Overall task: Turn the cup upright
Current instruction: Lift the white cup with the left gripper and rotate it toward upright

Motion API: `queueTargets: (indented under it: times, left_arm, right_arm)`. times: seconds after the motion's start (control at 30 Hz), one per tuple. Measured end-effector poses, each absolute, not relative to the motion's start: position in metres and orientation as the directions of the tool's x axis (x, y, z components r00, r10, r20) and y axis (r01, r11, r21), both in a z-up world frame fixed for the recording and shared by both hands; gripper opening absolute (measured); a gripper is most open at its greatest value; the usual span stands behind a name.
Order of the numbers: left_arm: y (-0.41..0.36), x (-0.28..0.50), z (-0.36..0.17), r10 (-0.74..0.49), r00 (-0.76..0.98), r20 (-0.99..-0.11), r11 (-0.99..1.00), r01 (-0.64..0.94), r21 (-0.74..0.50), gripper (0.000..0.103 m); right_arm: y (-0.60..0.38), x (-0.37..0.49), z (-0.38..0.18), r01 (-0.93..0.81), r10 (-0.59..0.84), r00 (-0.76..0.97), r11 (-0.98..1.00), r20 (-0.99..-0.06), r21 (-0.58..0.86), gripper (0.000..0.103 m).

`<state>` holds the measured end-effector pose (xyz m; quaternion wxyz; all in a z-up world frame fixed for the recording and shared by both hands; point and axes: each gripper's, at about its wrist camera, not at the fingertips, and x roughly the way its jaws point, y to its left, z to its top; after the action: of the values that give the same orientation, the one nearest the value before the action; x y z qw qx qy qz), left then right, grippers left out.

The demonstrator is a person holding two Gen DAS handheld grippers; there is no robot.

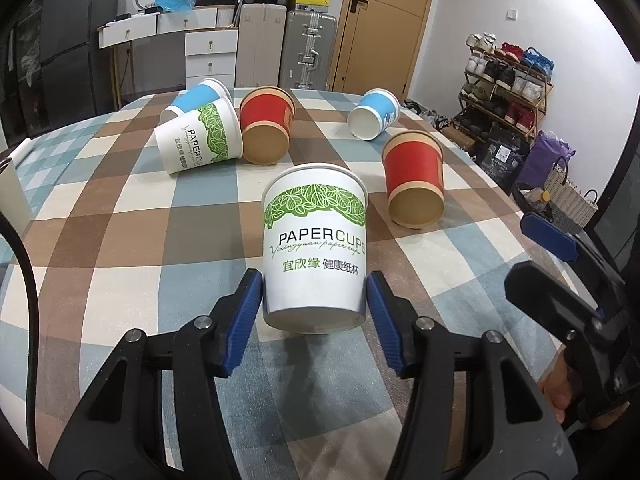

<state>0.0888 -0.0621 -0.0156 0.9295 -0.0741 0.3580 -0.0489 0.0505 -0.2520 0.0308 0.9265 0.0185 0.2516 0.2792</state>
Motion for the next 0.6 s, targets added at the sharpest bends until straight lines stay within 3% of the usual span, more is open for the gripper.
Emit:
queueTargets:
  times: [0.6]
  left_arm:
    - [-0.052,0.009,0.003,-0.097,0.808,-0.581,0.972,-0.049,-0.231,0.051]
  right_arm:
    - [-0.246,0.040,0.035,-0.529,0.542,0.711,0.832,-0.448,0.167,0.103]
